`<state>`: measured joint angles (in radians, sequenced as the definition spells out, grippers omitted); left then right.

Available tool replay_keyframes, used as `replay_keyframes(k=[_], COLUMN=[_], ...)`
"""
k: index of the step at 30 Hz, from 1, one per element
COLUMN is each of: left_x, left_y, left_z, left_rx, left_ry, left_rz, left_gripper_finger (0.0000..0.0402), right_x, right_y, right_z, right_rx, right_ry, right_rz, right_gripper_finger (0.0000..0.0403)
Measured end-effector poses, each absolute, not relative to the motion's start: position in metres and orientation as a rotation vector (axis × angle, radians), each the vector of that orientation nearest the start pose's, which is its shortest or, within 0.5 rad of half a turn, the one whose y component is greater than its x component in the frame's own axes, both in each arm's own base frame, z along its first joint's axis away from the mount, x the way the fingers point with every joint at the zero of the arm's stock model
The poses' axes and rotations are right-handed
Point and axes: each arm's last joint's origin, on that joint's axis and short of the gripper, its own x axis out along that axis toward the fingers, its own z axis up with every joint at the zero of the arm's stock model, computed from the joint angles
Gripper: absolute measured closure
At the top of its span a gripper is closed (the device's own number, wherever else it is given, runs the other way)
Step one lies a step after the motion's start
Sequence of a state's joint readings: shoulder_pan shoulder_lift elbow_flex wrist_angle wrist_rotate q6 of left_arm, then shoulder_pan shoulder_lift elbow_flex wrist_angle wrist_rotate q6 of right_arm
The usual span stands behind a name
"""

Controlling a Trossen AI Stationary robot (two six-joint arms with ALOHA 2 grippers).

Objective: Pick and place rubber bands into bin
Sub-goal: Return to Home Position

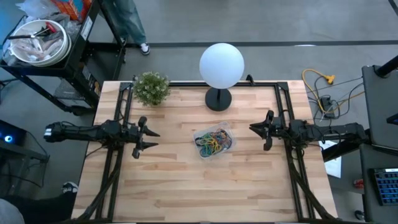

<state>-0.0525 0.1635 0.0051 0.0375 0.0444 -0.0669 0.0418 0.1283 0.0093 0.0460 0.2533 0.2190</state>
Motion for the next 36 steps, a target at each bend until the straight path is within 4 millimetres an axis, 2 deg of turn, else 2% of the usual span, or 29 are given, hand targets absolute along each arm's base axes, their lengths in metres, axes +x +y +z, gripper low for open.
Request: replay_keyframes(k=[11,17,22,26,36], left_x=[0.1066,0.1065,0.1065,0.1061,0.1060], left_y=[-0.0068,-0.0068,-0.0068,-0.0069,-0.0070], left_z=[0.1561,0.1563,0.1565,0.1573,0.1572], left_rx=[-0.066,-0.066,-0.055,0.034,0.038], left_ry=[0.115,0.114,0.111,0.099,0.099], left_rz=[-0.092,-0.091,-0.093,-0.098,-0.100], left_gripper_finger=[0.0235,0.0235,0.0235,0.0235,0.0235], right_x=[0.1048,0.1048,0.1048,0.1049,0.1049], right_y=[0.0013,0.0014,0.0013,0.0013,0.0014], right_z=[0.1625,0.1626,0.1640,0.1649,0.1648], right_rx=[0.146,0.097,0.116,0.118,0.118], right_ry=[0.050,0.050,0.035,0.026,0.027], right_rz=[-0.066,-0.064,-0.064,-0.064,-0.064], right_gripper_finger=[0.0346,0.0346,0.0346,0.0346,0.0346])
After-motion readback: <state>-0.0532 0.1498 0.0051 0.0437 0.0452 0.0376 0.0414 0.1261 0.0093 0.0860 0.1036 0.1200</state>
